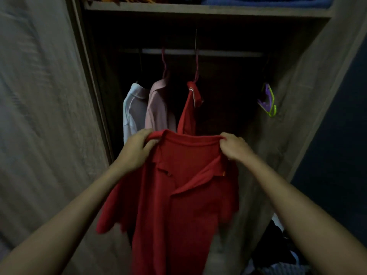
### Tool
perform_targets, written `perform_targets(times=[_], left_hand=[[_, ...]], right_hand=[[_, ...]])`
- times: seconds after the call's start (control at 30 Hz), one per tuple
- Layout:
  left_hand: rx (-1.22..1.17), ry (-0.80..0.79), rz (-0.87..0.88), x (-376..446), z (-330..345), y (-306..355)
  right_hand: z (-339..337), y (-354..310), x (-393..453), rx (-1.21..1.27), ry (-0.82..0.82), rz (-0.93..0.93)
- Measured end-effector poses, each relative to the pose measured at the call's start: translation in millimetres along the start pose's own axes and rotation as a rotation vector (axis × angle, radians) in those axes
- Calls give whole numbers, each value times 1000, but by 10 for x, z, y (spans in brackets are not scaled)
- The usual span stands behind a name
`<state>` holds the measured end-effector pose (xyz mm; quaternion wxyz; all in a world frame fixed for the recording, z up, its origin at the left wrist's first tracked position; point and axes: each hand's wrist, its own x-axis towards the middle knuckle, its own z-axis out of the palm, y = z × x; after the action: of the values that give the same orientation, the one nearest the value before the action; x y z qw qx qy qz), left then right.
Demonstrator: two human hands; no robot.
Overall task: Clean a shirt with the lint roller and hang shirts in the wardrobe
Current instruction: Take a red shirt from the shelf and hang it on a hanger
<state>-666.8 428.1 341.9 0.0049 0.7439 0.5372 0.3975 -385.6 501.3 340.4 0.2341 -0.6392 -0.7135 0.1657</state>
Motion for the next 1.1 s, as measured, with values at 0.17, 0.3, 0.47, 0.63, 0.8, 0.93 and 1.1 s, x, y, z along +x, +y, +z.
perform_targets(times=[0.17,0.3,0.47,0.63,0.8,0.93,1.1], left_hand=[[-25,159,-3,-9,-113,94],[-21,190,-18,3,-243,25],[88,112,15,49,-336,-62],[207,156,81,191,-241,45],[171,176,117,633,-235,430],[191,172,145,930,-167,683],[231,161,113,1075,-31,750]], right_hand=[[-187,14,-60,839,-442,58],[-308,203,-36,596,-537,-157],[-298,159,57,445,-251,-190],[-295,139,148,299,-68,-172],[-644,31,334,-54,-171,-156],[-936,-111,618,-156,335,-190],[-1228,-152,987,-467,604,-95]])
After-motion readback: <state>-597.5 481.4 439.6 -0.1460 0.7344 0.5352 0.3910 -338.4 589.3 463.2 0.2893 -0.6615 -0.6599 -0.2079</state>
